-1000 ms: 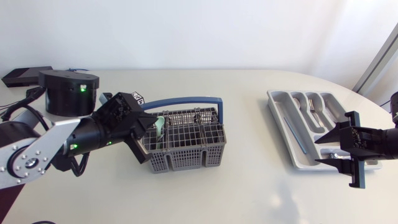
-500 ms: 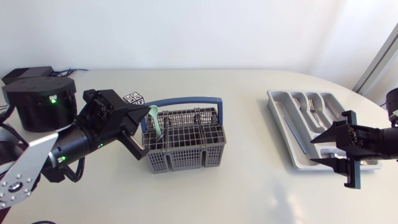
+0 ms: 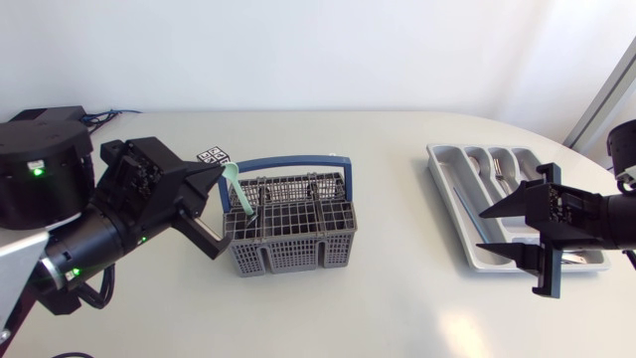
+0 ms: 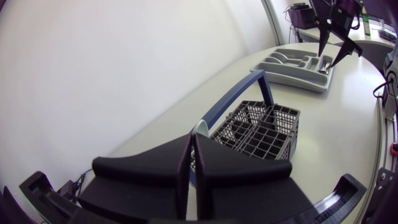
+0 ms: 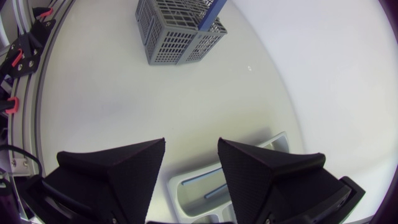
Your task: Transfer all utensils from the basket to the drawer tray.
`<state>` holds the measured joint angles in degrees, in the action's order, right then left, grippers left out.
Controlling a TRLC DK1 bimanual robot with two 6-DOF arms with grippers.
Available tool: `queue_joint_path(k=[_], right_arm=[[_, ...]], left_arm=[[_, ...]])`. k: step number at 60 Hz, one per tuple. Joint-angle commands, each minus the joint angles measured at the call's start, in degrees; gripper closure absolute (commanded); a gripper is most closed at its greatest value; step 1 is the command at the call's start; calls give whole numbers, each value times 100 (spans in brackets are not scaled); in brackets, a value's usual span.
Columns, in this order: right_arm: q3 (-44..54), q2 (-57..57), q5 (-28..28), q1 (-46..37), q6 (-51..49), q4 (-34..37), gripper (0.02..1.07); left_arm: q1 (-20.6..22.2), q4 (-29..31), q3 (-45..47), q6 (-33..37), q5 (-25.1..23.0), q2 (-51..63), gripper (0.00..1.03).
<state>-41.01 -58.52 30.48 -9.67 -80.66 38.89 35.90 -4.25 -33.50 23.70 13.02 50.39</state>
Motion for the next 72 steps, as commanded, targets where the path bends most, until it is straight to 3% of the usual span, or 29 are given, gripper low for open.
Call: queue_joint_path(k=[1,23,32,46,57,72], right_arm=[[76,350,55,290,622,-40,44],[-223,447,-640,2672,4032,-1042,44],[-495,43,-1114,3578,5043,-1657,44],[-838,-652,-1879,4606,5834,-2720,44],[-979,-1188,-2547,5072,6106,-3538,45],[-1207,-1829,-3197,5414,6326,-4206,54]], left_arm=[[93,12,-236,-199,131,-82,100],[119,320,-878,-859,122,146,100],[-39,803,-1397,-1404,-282,384,100],[-180,1128,-2029,-2335,-845,929,100],[-452,1401,-2583,-3012,-1785,1535,100],[-400,1506,-2882,-3232,-1987,1931,100]])
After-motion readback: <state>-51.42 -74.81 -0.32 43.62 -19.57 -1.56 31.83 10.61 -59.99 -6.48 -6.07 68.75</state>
